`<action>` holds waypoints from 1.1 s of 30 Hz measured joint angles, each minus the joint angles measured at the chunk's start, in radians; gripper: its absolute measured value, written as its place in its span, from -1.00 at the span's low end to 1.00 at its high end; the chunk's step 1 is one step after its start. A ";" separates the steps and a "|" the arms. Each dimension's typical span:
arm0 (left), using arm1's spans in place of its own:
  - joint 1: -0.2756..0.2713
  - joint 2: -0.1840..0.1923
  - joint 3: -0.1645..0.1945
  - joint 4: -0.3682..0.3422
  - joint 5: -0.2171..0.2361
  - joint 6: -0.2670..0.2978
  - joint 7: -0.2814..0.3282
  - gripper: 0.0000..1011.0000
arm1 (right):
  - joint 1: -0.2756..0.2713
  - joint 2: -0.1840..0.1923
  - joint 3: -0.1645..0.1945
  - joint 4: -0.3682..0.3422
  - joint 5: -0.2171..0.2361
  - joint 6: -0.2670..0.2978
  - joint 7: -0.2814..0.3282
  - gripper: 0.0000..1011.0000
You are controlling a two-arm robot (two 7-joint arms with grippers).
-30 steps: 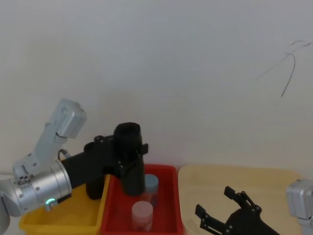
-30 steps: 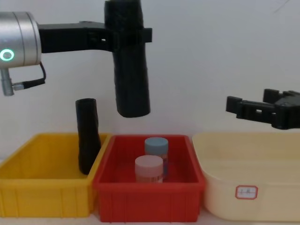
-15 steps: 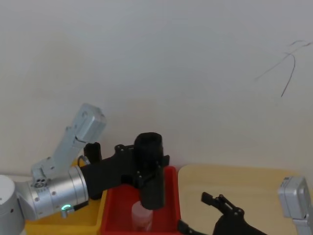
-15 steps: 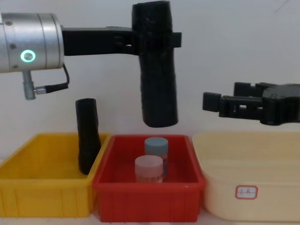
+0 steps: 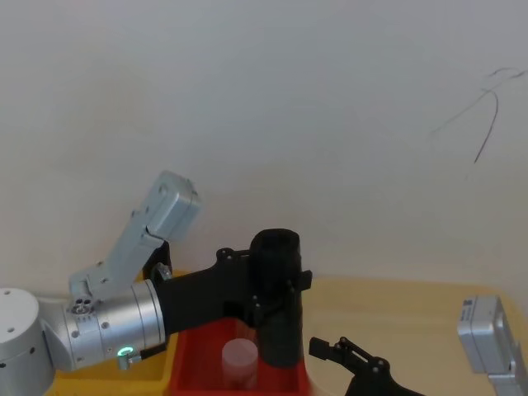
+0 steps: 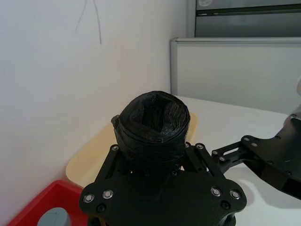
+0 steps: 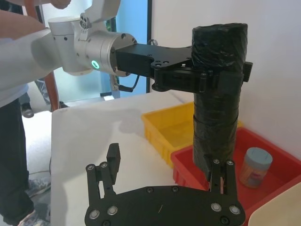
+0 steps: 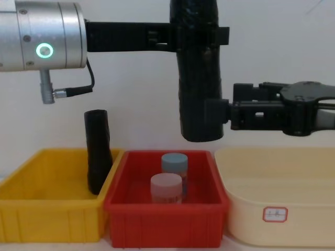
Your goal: Pick up the garbage bag with the one hand and transfer it to the other hand.
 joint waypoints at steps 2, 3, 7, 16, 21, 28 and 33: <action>-0.003 0.003 0.003 -0.004 -0.005 0.006 -0.005 -0.27 | 0.003 0.003 -0.002 -0.002 0.001 0.001 0.002 0.98; -0.004 0.004 0.004 -0.006 -0.006 0.008 -0.007 -0.27 | 0.005 0.007 -0.004 -0.003 0.001 0.004 0.002 0.98; -0.011 0.012 0.011 -0.013 -0.014 0.017 -0.019 -0.27 | 0.009 0.012 -0.005 -0.005 -0.001 0.009 -0.006 0.98; -0.024 0.026 0.020 -0.018 -0.026 0.027 -0.038 -0.27 | 0.016 0.020 -0.005 0.004 -0.020 0.024 -0.054 0.98; -0.032 0.030 0.028 -0.018 -0.033 0.030 -0.046 -0.27 | 0.021 0.021 -0.005 0.015 -0.026 0.029 -0.073 0.98; -0.043 0.027 0.041 -0.018 -0.040 0.034 -0.053 -0.27 | 0.037 0.008 -0.016 0.033 -0.028 0.026 -0.091 0.98; -0.051 0.023 0.052 -0.017 -0.047 0.040 -0.056 -0.27 | 0.050 0.000 -0.024 0.044 -0.029 0.021 -0.097 0.98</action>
